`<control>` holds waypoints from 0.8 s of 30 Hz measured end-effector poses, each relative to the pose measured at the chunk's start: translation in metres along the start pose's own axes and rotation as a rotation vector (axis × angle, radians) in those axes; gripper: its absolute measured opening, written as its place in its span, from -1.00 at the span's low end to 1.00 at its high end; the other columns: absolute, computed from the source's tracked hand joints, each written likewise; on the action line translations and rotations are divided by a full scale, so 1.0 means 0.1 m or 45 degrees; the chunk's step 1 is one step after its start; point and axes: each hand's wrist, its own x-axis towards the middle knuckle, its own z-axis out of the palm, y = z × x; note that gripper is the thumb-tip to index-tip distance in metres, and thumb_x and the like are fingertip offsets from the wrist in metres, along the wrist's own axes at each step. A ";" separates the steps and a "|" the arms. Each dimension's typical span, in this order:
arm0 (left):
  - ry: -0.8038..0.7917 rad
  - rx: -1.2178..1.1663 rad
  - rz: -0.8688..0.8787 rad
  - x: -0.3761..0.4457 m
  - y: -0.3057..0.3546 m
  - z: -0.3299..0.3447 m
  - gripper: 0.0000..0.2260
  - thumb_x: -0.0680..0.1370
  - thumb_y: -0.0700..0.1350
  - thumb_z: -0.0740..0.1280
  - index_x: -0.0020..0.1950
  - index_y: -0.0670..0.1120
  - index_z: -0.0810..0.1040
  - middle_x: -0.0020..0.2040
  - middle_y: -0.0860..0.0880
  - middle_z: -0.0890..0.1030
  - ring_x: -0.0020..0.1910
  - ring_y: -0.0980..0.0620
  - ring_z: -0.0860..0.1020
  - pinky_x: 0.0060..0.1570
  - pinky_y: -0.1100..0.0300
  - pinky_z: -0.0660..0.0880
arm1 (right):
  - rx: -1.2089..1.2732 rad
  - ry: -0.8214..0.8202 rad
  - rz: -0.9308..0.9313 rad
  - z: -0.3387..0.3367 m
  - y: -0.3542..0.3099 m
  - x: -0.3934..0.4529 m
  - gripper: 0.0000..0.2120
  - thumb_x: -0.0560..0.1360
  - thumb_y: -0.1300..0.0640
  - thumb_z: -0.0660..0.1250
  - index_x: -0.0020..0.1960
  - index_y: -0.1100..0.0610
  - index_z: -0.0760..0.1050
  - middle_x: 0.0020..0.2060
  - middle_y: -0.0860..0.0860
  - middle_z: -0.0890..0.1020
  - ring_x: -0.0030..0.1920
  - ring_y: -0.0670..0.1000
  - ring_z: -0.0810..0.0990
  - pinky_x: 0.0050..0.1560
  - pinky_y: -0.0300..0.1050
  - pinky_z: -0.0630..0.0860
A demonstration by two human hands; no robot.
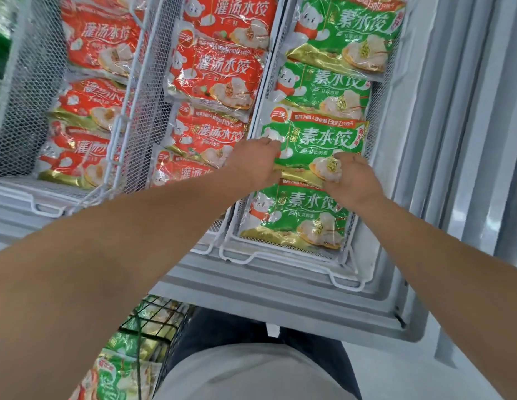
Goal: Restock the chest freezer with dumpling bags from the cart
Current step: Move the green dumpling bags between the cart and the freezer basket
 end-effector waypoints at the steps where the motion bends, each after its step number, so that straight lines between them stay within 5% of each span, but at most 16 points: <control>1: 0.048 -0.059 -0.029 -0.10 -0.01 -0.01 -0.51 0.55 0.08 0.34 0.41 -0.12 0.41 0.30 -0.13 0.55 0.24 -0.16 0.54 0.24 -0.09 0.49 | -0.026 0.012 -0.043 -0.01 -0.04 -0.06 -0.34 0.51 0.05 0.41 0.52 0.21 0.25 0.43 0.22 0.36 0.41 0.22 0.36 0.40 0.01 0.36; 13: 0.658 -0.648 -0.609 -2.12 0.11 0.11 -0.58 0.56 0.02 0.33 0.38 -0.11 0.52 0.28 -0.14 0.61 0.24 -0.16 0.56 0.16 0.04 0.48 | -0.116 0.070 -0.688 0.08 -0.84 -1.17 -0.60 0.50 0.13 0.36 0.31 0.23 0.47 0.19 0.20 0.55 0.19 0.20 0.50 0.04 -0.10 0.37; 24: 0.816 -0.835 -1.280 -4.35 -0.20 1.04 -0.59 0.53 -0.03 0.35 0.38 -0.08 0.52 0.27 -0.10 0.61 0.22 -0.14 0.57 0.20 0.04 0.50 | -0.194 -0.078 -1.207 1.16 -2.11 -2.44 -0.61 0.46 0.16 0.36 0.27 0.19 0.52 0.16 0.17 0.59 0.18 0.17 0.54 0.20 -0.04 0.41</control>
